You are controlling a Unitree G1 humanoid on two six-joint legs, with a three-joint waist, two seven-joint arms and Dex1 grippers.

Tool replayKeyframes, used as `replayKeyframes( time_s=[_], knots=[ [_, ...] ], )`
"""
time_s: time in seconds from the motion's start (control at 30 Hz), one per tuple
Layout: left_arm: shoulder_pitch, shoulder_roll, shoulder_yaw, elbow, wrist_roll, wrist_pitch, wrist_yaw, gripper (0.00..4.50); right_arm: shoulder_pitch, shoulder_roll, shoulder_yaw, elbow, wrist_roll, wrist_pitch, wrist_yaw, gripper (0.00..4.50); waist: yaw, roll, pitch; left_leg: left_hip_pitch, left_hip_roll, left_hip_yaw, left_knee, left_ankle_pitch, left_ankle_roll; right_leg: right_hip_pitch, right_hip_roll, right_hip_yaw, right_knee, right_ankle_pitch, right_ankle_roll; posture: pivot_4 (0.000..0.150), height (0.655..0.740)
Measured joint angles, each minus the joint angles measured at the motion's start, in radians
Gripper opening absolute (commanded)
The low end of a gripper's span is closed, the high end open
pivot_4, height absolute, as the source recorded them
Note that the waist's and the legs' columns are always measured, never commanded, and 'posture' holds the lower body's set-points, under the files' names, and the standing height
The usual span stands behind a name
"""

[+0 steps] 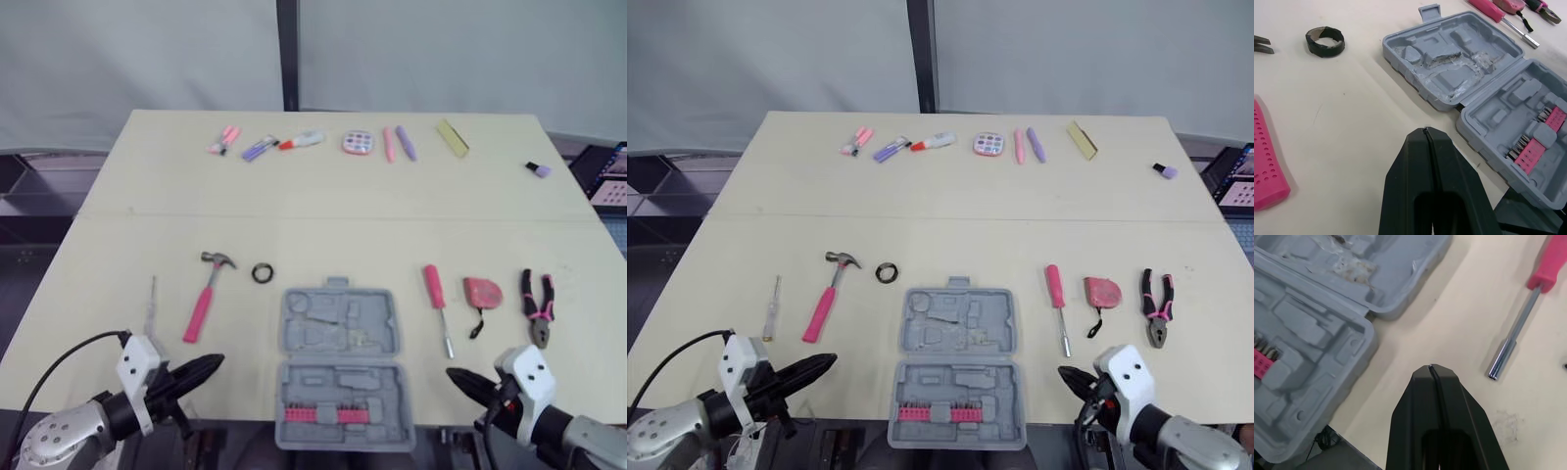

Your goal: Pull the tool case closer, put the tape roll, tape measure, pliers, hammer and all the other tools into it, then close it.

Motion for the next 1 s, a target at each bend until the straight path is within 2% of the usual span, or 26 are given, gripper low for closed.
replayKeyframes(
  time_s=[0.07,0.13,0.3,0.6,0.8,1.0],
  knots=[
    [-0.001,0.0,-0.003,0.01,0.002,-0.009,-0.002,0.89,-0.016,0.0,0.01,0.007,-0.002,0.001,0.0,0.88,0.0,0.0,0.0,0.0,0.0,0.0,0.0,0.0,0.0,0.0,0.0,0.0,0.0,0.0,0.0,0.15,0.7134],
    [-0.003,0.0,-0.007,0.027,0.005,-0.018,-0.003,1.8,-0.032,-0.001,0.018,0.013,-0.003,0.003,0.0,1.81,0.0,0.0,0.0,0.0,0.0,0.0,0.0,0.0,0.0,0.0,0.0,0.0,0.0,0.0,0.0,0.15,0.7134],
    [-0.003,0.001,-0.023,0.035,0.007,-0.031,-0.009,4.42,-0.04,-0.006,0.024,0.029,-0.003,0.008,0.0,4.41,0.001,0.0,0.0,0.0,0.0,0.0,0.0,0.0,0.0,0.0,0.0,0.0,0.0,0.0,0.0,0.15,0.7134],
    [-0.006,0.001,-0.033,0.072,0.012,-0.068,-0.018,4.47,-0.041,-0.006,0.025,0.032,-0.004,0.008,0.0,4.47,0.0,0.0,0.0,0.0,0.0,0.0,0.0,0.0,0.0,0.0,0.0,0.0,0.0,0.0,0.0,0.15,0.7134],
    [-0.042,-0.029,-0.032,0.07,-0.006,-0.07,0.014,4.47,-0.081,-0.054,0.009,-0.008,0.016,0.017,0.013,4.47,0.0,0.0,0.0,0.0,0.0,0.0,0.0,0.0,0.0,0.0,0.0,0.0,0.0,0.0,0.0,0.15,0.7134],
    [-0.086,-0.025,-0.051,0.071,0.011,-0.061,0.043,4.47,-0.146,0.005,-0.018,-0.026,0.01,-0.212,0.047,4.47,0.0,0.0,0.0,0.0,0.0,0.0,0.0,0.0,0.0,0.0,0.001,0.0,0.002,0.0,0.0,0.15,0.7134]
  ],
)
